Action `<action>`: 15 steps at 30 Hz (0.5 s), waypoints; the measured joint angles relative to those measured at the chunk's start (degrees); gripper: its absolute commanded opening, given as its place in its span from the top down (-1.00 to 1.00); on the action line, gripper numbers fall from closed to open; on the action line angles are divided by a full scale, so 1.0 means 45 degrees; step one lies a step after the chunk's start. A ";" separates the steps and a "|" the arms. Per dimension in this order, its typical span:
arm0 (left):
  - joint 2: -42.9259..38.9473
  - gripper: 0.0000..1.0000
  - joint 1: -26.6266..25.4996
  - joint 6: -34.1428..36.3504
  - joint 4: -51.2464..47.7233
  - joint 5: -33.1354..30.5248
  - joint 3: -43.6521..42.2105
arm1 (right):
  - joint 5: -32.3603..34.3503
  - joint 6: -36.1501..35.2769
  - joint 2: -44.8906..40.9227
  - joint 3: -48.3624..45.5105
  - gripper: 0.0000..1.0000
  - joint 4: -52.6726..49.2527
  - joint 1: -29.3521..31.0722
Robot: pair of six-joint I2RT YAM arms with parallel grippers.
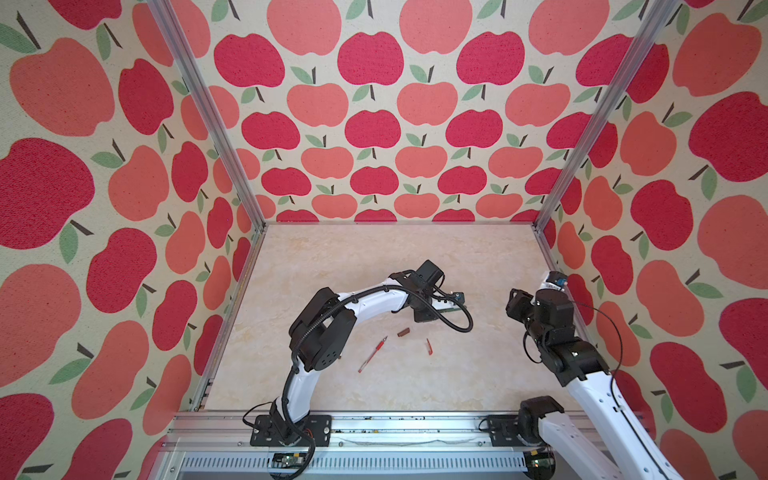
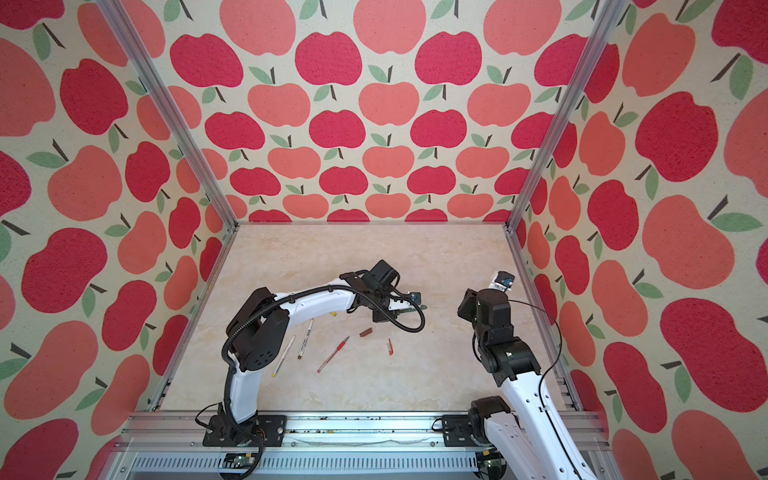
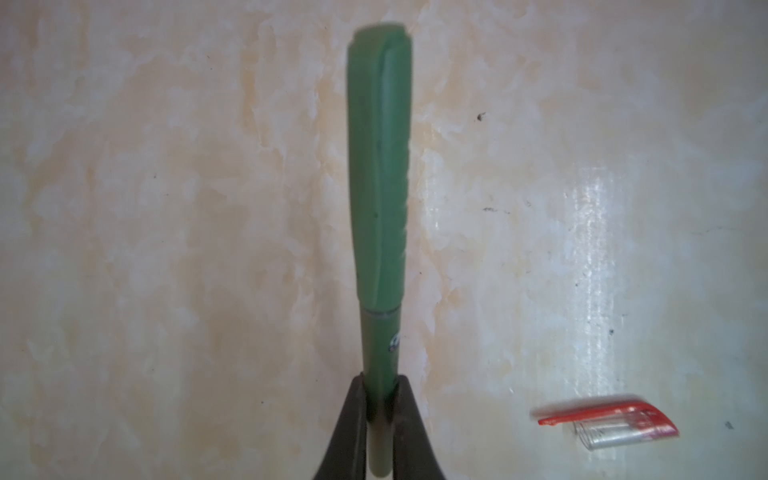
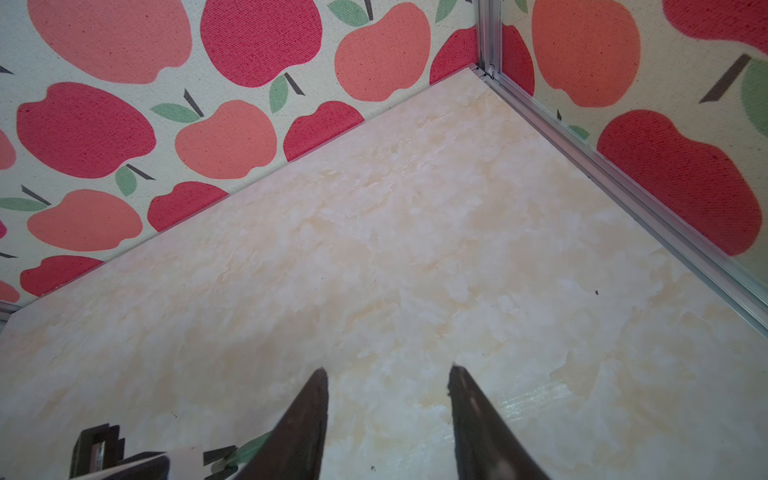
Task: Insert the pens into the pen caps
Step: 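Open the right gripper and withdraw it while left arm lowers the capped pen, then lay the capped green pen on the table and open the left gripper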
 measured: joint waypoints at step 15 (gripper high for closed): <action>0.1224 0.74 -0.0476 0.0117 -0.0452 -0.0733 0.0772 | -0.0665 0.0277 0.0272 -0.0500 0.01 0.0568 -0.0102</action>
